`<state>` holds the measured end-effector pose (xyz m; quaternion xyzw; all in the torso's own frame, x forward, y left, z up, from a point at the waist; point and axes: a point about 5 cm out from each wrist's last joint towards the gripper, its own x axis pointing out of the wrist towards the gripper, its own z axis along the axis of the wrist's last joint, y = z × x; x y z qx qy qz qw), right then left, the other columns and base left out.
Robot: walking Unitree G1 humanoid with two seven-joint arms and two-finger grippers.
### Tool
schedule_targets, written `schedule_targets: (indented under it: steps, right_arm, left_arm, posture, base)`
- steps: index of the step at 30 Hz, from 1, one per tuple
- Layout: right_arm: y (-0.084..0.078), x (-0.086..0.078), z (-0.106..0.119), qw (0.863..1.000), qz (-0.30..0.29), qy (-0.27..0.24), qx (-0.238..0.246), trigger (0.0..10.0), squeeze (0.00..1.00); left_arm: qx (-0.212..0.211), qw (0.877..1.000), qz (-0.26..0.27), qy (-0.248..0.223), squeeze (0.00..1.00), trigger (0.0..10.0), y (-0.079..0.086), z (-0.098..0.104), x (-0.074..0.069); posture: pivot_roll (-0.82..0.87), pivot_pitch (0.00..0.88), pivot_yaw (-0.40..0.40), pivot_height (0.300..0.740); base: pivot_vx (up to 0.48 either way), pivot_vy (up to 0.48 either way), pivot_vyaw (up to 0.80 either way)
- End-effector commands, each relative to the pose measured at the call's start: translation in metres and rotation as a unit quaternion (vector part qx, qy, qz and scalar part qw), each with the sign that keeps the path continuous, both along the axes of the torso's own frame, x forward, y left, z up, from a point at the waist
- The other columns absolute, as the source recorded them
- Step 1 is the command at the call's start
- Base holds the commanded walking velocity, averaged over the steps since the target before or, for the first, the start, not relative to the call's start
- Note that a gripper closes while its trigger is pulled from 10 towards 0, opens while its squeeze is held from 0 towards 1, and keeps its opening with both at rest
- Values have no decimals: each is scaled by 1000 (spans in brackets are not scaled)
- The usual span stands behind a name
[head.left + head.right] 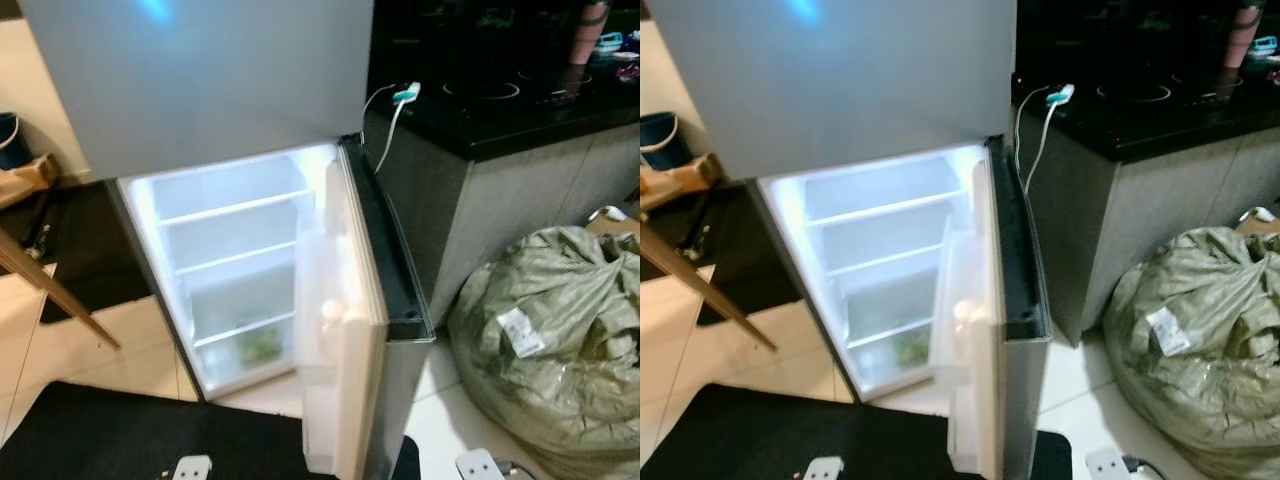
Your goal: Restocking fridge
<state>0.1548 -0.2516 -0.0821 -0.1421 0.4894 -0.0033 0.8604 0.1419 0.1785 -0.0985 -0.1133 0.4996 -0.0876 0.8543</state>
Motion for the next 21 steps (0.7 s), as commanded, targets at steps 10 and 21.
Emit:
schedule_targets:
  steps: [10, 21]
  right_arm:
    - [-8, 25, 16, 996, -34, -85, 14, 10000, 0]
    - [-24, 57, 44, 970, -108, -202, 82, 10000, 0]
  left_arm:
    - [6, 1000, -1, -1, 0, 10000, 1, 0, 1]
    - [5, 1000, -5, -1, 0, 10000, 1, 1, 2]
  posture:
    - [-143, 0, 33, 740]
    - [-147, 0, 37, 740]
  base:
    - [0, 0, 0]
    - [0, 0, 0]
